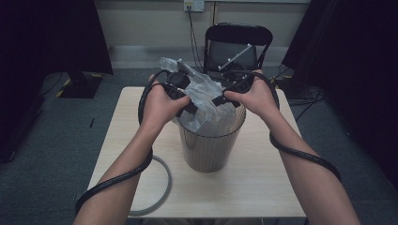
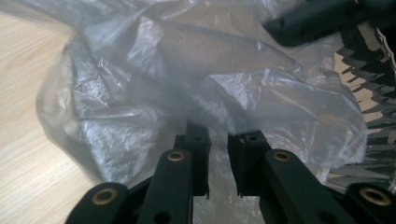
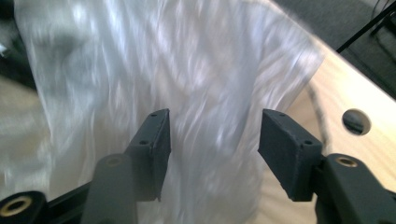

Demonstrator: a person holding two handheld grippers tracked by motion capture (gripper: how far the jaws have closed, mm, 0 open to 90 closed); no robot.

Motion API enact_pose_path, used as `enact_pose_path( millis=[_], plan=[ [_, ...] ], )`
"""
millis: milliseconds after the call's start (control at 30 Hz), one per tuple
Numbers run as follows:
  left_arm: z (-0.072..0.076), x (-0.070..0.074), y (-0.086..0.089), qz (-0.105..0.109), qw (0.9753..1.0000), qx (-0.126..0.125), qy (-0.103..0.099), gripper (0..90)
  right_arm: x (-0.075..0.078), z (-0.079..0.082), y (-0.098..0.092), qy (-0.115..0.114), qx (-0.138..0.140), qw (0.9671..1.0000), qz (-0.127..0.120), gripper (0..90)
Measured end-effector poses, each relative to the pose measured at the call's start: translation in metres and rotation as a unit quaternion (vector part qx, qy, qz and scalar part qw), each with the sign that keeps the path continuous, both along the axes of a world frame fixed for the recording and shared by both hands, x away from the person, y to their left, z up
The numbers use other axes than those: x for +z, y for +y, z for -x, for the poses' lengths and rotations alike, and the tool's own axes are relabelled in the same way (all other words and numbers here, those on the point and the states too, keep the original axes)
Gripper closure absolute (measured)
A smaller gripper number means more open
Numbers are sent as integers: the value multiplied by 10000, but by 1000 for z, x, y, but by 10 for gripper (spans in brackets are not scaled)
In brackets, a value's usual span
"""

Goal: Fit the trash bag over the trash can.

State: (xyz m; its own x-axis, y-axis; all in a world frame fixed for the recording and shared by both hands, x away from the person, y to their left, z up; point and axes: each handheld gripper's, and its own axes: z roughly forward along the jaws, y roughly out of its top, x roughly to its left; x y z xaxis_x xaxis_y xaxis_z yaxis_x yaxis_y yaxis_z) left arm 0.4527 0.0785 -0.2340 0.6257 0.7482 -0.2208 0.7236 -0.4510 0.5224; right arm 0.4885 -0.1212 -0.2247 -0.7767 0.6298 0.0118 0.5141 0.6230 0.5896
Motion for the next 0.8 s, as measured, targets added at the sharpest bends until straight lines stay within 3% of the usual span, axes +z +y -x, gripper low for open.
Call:
enact_pose_path(
  millis=[133, 200, 300, 333, 433, 500, 633, 800],
  plan=[
    [2, -4, -8, -35, 9999, -164, -21, 794, 9, -2, 3, -357, -85, 9992, -173, 383],
    [4, -4, -10, -6, 9996, -264, -26, 807, 12, -3, 6, -457, -93, 9985, -300, 415],
    [5, -3, -11, -10, 9993, -359, -91, 801, 10, -5, 11, -392, -99, 9991, -92, 537],
    [6, -2, -11, 18, 9994, -339, -90, 798, 9, -5, 12, -372, -50, 9993, -58, 644],
    [7, -1, -9, 23, 9993, -356, -127, 795, 7, -6, 13, -199, 46, 9998, -41, 843],
    [8, 1, -7, 46, 9994, -311, -175, 756, 5, -7, 12, -73, 82, 9999, 47, 883],
    [11, 10, 6, 182, 9992, -132, -343, 535, 3, -5, -1, 108, 58, 9997, 187, 900],
    [14, 21, 28, 98, 9990, 248, -363, 446, 2, 0, -25, 244, -22, 9992, 323, 900]
  ],
)
